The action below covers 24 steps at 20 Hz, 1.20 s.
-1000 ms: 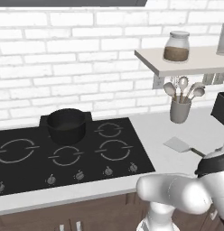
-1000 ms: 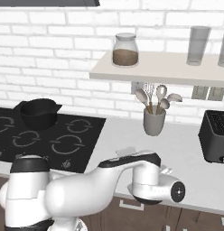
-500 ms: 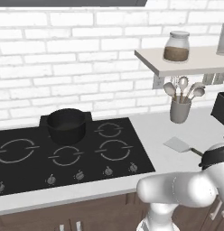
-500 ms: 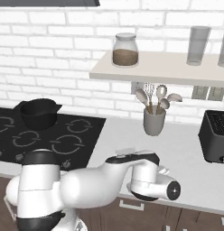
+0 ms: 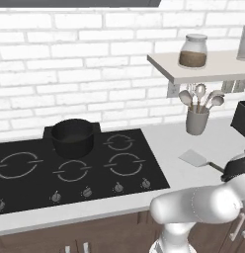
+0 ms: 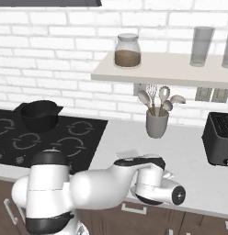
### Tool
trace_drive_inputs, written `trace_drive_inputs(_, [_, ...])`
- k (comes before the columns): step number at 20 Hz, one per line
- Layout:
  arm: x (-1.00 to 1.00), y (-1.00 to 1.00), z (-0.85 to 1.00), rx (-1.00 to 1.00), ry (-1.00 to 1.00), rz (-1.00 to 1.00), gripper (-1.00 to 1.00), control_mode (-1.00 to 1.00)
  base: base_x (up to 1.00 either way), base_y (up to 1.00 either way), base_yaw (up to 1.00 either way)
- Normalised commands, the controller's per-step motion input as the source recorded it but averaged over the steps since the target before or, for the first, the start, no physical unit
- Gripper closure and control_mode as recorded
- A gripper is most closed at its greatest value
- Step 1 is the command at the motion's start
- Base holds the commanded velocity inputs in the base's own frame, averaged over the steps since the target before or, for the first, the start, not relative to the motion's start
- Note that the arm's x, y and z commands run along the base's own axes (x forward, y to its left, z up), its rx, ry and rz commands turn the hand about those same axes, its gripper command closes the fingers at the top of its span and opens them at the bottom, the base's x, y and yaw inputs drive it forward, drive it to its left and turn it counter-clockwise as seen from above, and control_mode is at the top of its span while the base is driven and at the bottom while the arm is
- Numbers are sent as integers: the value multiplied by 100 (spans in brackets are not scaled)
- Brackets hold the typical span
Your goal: Put the tomato and garlic in the pot. Retrieve the spatula and lightly stir the vegetables in the pot.
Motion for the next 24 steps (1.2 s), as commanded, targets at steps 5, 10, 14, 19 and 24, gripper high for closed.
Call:
trace_drive_inputs(5, [0, -5, -6, 3, 0, 0, -100, -100, 0, 0, 0])
trace_drive_inputs(10, [3, -4, -1, 4, 0, 0, -100, -100, 0, 0, 0])
trace_drive_inputs(14, [6, -2, 0, 5, 0, 0, -100, -100, 0, 0, 0])
trace_drive_inputs(19, [6, 0, -1, 5, 0, 0, -100, -100, 0, 0, 0])
trace_drive_inputs(24, [3, 0, -4, 3, 1, 0, 100, -100, 0, 0, 0])
